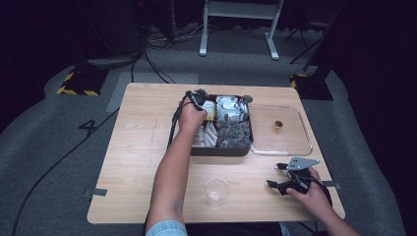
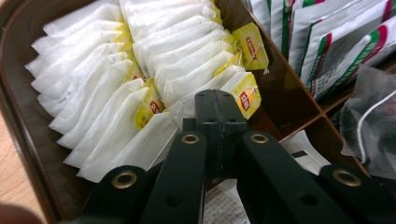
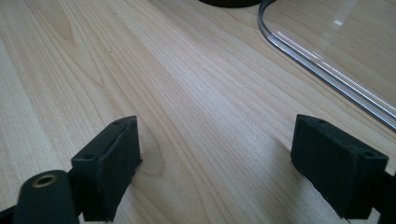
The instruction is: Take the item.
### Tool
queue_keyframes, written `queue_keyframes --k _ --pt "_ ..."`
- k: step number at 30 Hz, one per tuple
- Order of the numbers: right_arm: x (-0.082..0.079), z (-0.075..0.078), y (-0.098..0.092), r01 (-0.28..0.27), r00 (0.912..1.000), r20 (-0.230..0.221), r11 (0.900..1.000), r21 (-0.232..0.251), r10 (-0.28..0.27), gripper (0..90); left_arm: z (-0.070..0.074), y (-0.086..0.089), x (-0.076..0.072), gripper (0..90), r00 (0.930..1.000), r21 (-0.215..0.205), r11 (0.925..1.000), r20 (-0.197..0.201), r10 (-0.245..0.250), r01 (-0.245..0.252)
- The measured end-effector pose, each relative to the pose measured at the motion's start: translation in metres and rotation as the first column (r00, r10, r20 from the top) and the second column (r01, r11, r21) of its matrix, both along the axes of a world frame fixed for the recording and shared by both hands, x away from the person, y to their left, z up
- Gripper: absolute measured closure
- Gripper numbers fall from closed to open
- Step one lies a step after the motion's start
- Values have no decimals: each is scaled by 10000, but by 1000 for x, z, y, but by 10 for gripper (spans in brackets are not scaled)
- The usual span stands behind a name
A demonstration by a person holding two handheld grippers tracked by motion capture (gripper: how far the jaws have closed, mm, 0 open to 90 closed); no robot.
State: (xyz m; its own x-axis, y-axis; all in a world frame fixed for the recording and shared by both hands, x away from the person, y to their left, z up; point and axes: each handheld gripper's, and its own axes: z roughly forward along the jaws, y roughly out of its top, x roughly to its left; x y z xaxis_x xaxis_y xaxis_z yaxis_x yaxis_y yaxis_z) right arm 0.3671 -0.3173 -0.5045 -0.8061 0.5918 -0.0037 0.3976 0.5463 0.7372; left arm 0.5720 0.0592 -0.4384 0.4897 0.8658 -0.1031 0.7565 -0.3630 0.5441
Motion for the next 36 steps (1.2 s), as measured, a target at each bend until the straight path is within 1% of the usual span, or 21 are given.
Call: queue_keyframes --k 5,6,7,10,12,15,17,18,22,25,29,30,33,35,36 --pt "0 0 0 -1 10000 2 10000 -2 1 160 6 7 0 900 9999 -146 9999 144 -64 66" --pt "0 0 0 0 10000 3 10000 -1 0 160 9 9 -1 900 9997 -309 9995 230 -82 89" --pt "0 0 0 1 10000 2 10000 0 -1 160 11 10 -1 900 9994 -355 9993 315 -115 126" --pt "0 0 0 0 10000 2 10000 -1 0 160 20 16 -3 900 9986 -332 9992 500 -187 204" --pt "0 0 0 0 10000 2 10000 0 0 160 27 20 -4 900 9976 -442 9986 651 -253 282" --pt "0 0 0 -2 10000 3 10000 -1 2 160 38 25 -8 900 9951 -375 9982 899 -423 459" --pt "0 0 0 -1 10000 1 10000 1 1 160 45 28 -11 900 9933 -611 9965 1041 -508 573" --pt "0 0 0 -2 10000 4 10000 -1 2 160 48 30 -13 900 9923 -662 9957 1100 -573 648" --pt "0 0 0 -2 10000 -6 10000 3 2 160 62 37 -21 900 9869 -663 9925 1313 -934 1027" --pt "0 0 0 19 10000 1 10000 2 -19 160 69 41 -28 900 9830 -565 9896 1355 -1237 1323" --pt "0 0 0 22 10000 -1 10000 2 -22 160 81 47 -40 900 9746 -649 9840 1626 -1537 1660" --pt "0 0 0 23 10000 -2 10000 4 -23 160 85 49 -44 900 9713 -659 9821 1731 -1628 1764" --pt "0 0 0 38 10000 -5 10000 7 -38 160 94 52 -54 900 9672 -745 9793 1876 -1714 1880" --pt "0 0 0 47 10000 -5 10000 6 -47 160 101 52 -62 900 9640 -609 9797 1995 -1755 1910" --pt "0 0 0 56 10000 -5 10000 5 -56 160 104 52 -67 900 9623 -607 9786 2029 -1809 1967"
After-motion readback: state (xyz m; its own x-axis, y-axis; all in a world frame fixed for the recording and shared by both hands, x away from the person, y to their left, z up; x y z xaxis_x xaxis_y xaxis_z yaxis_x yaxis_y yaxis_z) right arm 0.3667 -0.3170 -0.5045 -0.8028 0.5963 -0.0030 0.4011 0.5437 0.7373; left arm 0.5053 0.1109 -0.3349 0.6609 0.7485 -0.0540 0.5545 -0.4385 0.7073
